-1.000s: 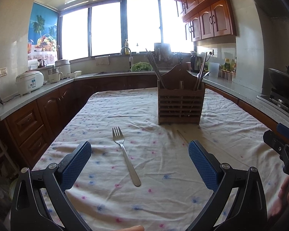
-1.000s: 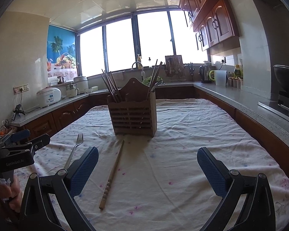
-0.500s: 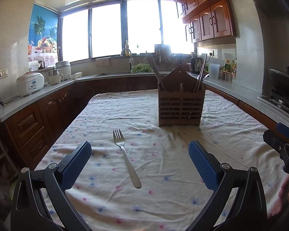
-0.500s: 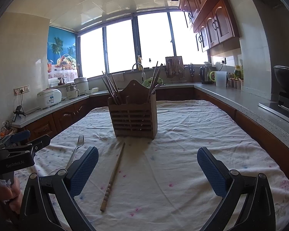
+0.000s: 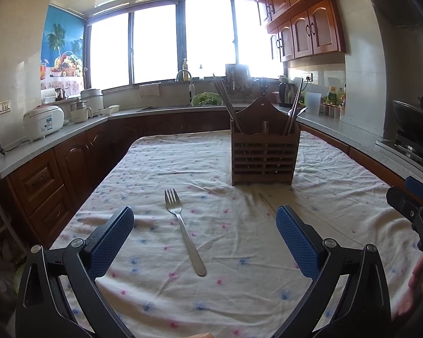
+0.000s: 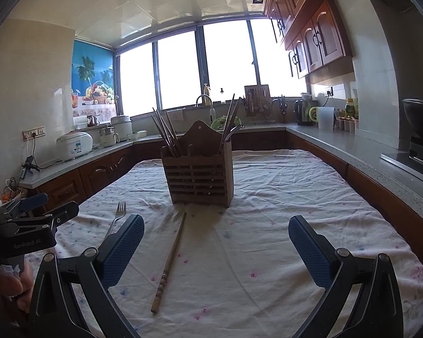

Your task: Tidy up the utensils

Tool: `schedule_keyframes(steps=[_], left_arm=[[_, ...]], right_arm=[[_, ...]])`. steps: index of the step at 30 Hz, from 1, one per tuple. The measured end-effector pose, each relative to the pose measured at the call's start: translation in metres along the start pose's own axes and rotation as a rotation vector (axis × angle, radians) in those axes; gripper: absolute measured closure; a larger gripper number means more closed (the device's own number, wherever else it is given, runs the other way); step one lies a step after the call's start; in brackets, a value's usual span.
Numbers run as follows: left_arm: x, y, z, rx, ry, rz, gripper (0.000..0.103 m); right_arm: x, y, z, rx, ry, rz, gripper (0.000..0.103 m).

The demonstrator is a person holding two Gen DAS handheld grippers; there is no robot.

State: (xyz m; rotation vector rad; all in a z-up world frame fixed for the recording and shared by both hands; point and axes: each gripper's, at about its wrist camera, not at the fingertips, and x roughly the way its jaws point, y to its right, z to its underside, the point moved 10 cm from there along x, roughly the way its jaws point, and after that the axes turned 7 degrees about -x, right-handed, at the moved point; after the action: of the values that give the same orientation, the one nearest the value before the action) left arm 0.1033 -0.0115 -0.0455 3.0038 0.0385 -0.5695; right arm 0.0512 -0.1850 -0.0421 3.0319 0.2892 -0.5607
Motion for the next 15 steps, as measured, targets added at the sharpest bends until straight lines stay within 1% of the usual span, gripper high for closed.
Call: schedule_keyframes(steps=[15], left_arm=[[0.0034,-0.0019,-0.0002,0.008,0.005,-0.011,0.0]], right_arm=[[0.003,0.0,-0.0039,0.001,0.003,-0.007,0.0]])
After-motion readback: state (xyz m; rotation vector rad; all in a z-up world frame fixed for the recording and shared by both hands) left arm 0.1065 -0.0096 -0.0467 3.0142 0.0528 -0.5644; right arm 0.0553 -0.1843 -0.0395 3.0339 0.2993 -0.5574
